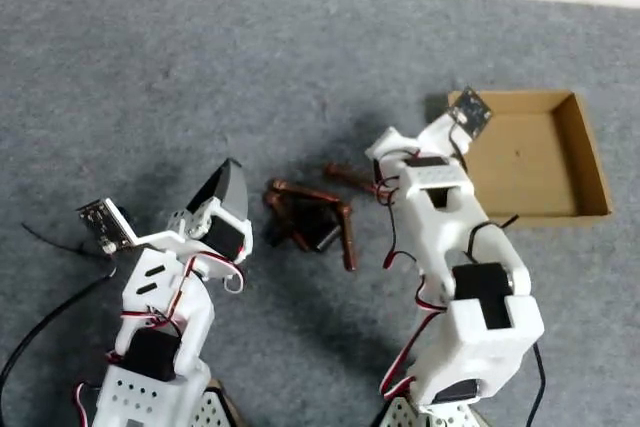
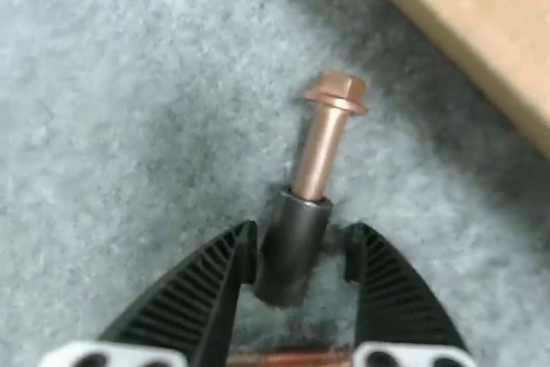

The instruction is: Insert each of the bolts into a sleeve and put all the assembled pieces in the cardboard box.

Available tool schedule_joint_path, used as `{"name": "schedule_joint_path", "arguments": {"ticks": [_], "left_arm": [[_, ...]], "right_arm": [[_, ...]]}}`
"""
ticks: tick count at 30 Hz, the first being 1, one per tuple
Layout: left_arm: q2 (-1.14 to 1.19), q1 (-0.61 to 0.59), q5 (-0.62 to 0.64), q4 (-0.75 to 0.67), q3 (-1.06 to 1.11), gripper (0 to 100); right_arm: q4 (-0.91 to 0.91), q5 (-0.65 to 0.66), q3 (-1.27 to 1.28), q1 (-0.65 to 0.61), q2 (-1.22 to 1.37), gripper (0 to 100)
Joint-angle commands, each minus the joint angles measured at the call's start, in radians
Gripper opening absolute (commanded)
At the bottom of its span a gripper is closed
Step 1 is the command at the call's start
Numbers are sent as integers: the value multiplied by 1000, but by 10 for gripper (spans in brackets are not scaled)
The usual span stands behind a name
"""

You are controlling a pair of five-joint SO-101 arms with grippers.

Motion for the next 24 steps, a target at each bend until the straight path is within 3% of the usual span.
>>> {"name": "schedule_joint_path", "arguments": {"ticks": [1,10,16,24], "left_arm": [[1,10,-8,-20,22,9],[1,10,-8,-20,22,9],[1,10,-8,-20,22,9],[1,10,-8,-20,22,9]], "right_arm": [[1,-2,-33,-4,4,146],[114,-2,-38,-19,4,155],[114,58,-39,-19,5,22],[114,69,-41,-19,7,17]]}}
